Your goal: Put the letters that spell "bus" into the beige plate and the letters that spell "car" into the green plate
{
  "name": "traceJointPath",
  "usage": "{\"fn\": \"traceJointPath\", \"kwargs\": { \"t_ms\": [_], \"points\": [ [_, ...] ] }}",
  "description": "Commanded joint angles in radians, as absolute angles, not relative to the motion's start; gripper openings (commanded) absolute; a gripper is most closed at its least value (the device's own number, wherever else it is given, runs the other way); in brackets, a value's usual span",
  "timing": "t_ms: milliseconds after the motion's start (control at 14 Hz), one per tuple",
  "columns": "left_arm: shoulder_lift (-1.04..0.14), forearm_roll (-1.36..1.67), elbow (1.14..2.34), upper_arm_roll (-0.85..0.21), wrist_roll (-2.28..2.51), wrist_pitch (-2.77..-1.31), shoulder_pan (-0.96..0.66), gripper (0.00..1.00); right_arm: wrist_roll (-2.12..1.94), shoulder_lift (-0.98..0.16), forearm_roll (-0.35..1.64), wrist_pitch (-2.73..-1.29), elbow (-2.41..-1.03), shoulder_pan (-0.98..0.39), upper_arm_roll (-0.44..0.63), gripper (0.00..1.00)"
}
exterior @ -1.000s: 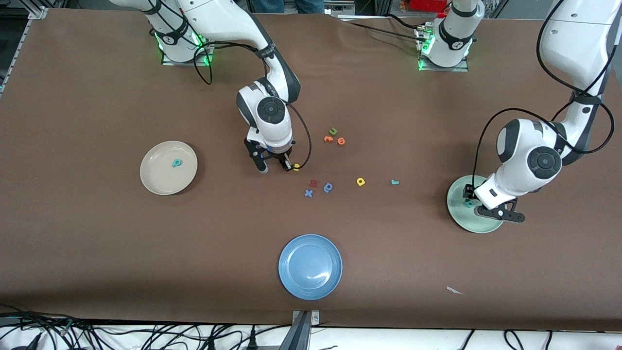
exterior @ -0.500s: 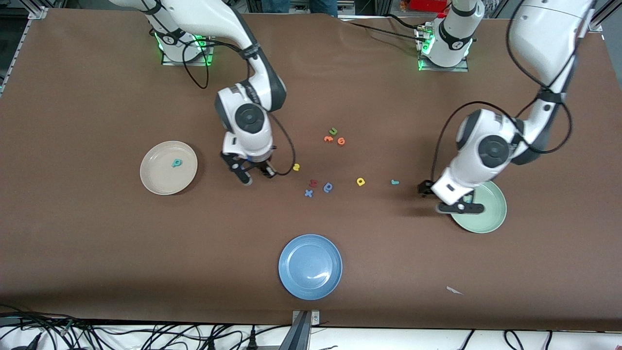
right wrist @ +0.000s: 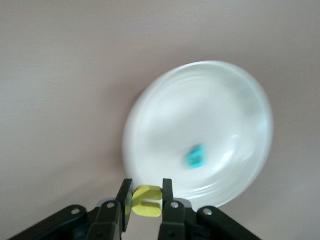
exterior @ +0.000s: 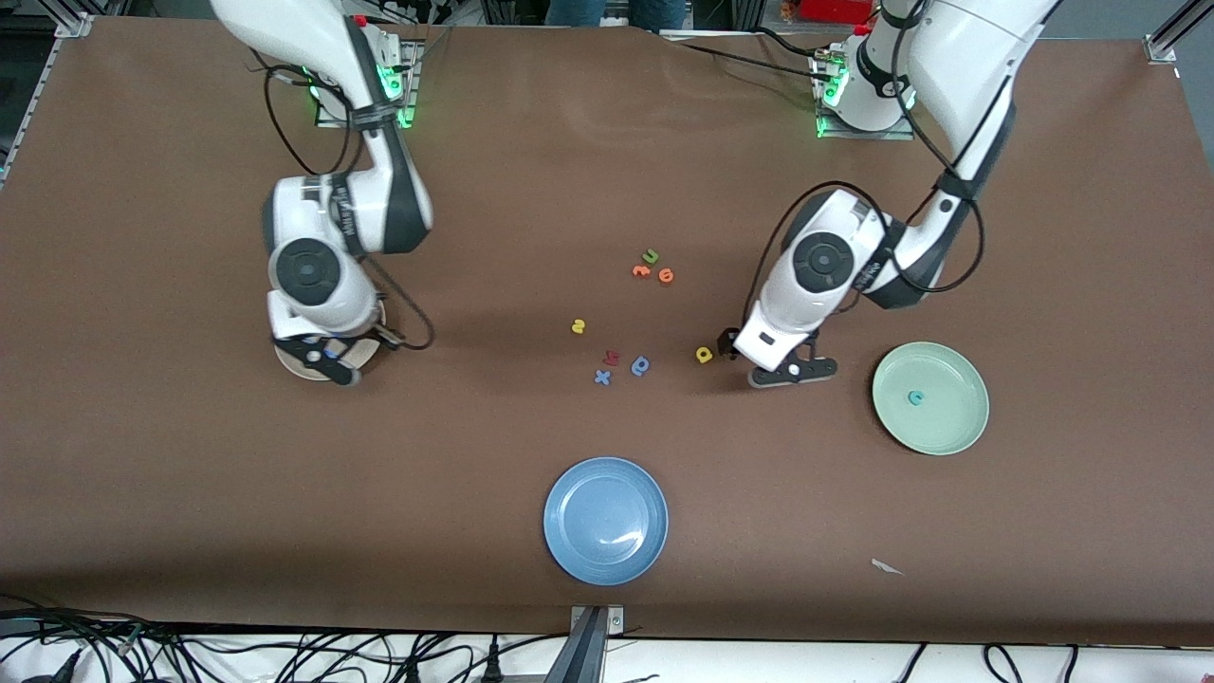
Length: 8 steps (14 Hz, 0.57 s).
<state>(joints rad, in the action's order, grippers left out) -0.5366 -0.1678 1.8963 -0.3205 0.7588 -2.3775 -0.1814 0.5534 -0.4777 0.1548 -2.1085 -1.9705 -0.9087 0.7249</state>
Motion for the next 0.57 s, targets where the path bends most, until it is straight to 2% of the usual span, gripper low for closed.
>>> {"fn": "traceJointPath", "kwargs": {
  "t_ms": [0,286,357,429,500],
  "points": [
    [-0.607,-0.114,1.804,-0.316,0.794,-2.365,-0.209,0.98,0.338,-0.428,0.185,-2.128,-2.103,-0.913,0.794,0.05],
    [-0.67,-0.121,1.747,-0.314,0.86,-2.365,-0.241,0.96,0.171,-0.494,0.244,-2.183,-2.146,-0.836,0.787,0.08],
    [-0.689,-0.124,1.732,-0.313,0.885,-2.365,-0.258,0.96,0.164,-0.511,0.273,-2.183,-2.143,-0.838,0.787,0.11],
    [-0.705,-0.126,1.717,-0.307,0.906,-2.365,-0.274,0.95,0.155,-0.517,0.281,-2.184,-2.141,-0.836,0.784,0.22],
    [-0.715,-0.126,1.706,-0.305,0.917,-2.365,-0.279,0.94,0.155,-0.52,0.285,-2.184,-2.141,-0.839,0.784,0.26]
  ]
}}
